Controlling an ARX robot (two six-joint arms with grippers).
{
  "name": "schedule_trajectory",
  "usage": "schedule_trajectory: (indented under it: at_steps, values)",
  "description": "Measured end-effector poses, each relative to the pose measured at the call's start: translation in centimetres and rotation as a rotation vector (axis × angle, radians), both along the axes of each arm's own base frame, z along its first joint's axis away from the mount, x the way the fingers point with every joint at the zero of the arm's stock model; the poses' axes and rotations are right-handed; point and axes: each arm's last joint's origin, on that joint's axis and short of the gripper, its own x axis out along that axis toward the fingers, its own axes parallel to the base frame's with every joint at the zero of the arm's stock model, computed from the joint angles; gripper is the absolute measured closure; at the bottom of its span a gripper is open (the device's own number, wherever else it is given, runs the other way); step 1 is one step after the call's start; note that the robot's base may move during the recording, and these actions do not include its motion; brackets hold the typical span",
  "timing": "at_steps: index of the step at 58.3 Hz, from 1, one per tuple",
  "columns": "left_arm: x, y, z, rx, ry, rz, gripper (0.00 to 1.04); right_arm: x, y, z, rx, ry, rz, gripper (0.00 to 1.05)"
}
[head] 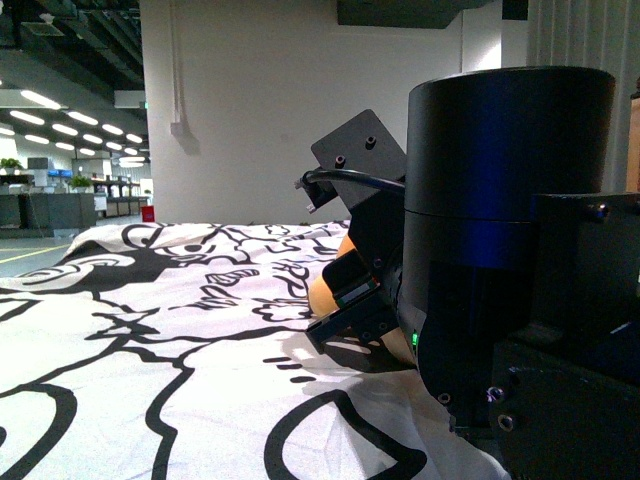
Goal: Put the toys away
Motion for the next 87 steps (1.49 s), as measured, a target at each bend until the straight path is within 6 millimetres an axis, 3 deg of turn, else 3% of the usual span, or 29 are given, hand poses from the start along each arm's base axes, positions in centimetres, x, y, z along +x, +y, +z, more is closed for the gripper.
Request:
schedule_trajectory:
  at_steps: [21, 31, 46, 61, 65, 74, 87]
  values:
    - [0.0, 0.0, 0.0, 0.0, 0.0, 0.0, 0.06, 0.1, -1.3, 1.1, 0.077, 0.003, 0.054, 0.94]
    - [0.0, 0.0, 0.0, 0.0, 0.0, 0.0, 0.06, 0.0, -3.2, 2.9, 0.236, 0.008, 0.165, 0.97]
    - [0.0, 0.0, 0.0, 0.0, 0.0, 0.001, 0.06, -1.4, -7.9, 7.7, 0.462, -0.041, 0.325, 0.97]
    - [0.0, 0.0, 0.0, 0.0, 0.0, 0.001, 0.06, -5.6, -15.1, 13.6, 0.593, -0.155, 0.398, 0.98]
    - [0.0, 0.0, 0.0, 0.0, 0.0, 0.0, 0.06, -8.1, -17.2, 15.1, 0.628, -0.192, 0.428, 0.98]
    - [0.0, 0.0, 0.0, 0.0, 0.0, 0.0, 0.06, -12.1, -19.1, 15.5, 0.661, -0.216, 0.471, 0.98]
    - [0.0, 0.0, 0.0, 0.0, 0.0, 0.0, 0.06, -17.6, -20.7, 14.4, 0.727, -0.221, 0.505, 0.98]
